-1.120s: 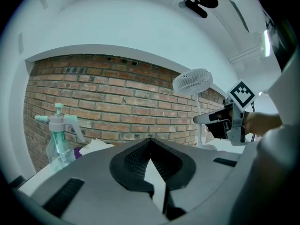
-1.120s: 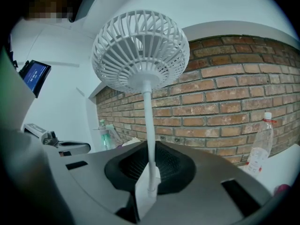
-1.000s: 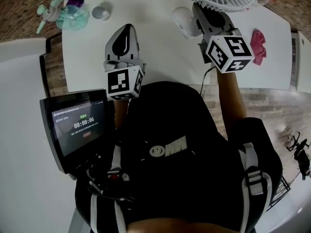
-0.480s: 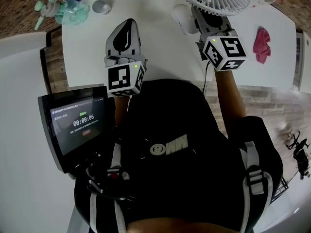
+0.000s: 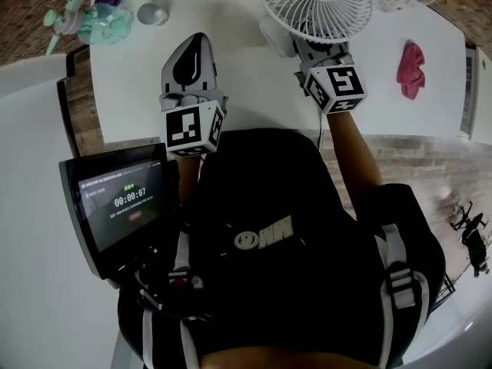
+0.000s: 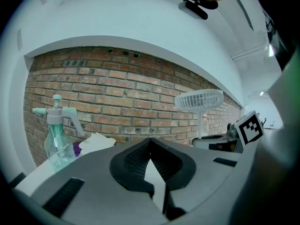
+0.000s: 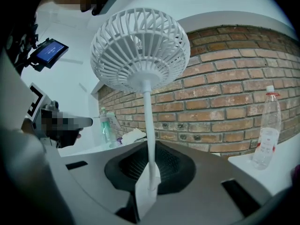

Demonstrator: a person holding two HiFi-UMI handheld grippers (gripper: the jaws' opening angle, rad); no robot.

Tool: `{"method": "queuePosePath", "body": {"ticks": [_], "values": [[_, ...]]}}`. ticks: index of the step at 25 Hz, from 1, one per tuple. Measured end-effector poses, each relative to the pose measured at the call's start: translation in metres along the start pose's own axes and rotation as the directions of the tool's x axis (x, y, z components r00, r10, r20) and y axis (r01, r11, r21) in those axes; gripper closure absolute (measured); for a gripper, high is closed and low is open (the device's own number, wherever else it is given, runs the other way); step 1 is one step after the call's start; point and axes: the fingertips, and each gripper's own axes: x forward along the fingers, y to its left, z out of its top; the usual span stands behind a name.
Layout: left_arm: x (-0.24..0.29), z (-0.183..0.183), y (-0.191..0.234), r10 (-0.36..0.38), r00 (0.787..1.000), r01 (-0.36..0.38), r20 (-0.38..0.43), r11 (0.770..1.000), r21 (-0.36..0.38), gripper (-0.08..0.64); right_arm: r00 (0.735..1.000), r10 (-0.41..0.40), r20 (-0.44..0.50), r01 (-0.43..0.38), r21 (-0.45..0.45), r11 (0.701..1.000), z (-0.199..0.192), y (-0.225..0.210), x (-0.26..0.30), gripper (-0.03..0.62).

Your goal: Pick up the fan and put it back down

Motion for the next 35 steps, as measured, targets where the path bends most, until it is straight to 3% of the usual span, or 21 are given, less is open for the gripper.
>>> {"method": "queuePosePath", "body": {"ticks": [8, 27, 35], "values": [[0.014, -0.016, 0.003, -0.003, 1.0, 0.003, -0.028, 1.0, -0.007, 0.563, 0.997, -0.008, -0.073, 0.009, 0.013, 1.0, -0.045, -0.008, 0.015, 0.548], [0.014, -0.016, 0.001, -0.008, 0.999, 0.007, -0.04, 1.0, -0.016, 0.563, 0.996, -0.023, -0.089, 0.025, 0.016, 1.0, -0.06, -0.008, 0.013, 0.548], [0.014, -0.017, -0.001, -0.015, 0.999, 0.014, -0.044, 1.0, -0.017, 0.563, 0.997, -0.011, -0.07, 0.008, -0.037, 0.999, -0.058, 0.004, 0.015, 0.546]]}}
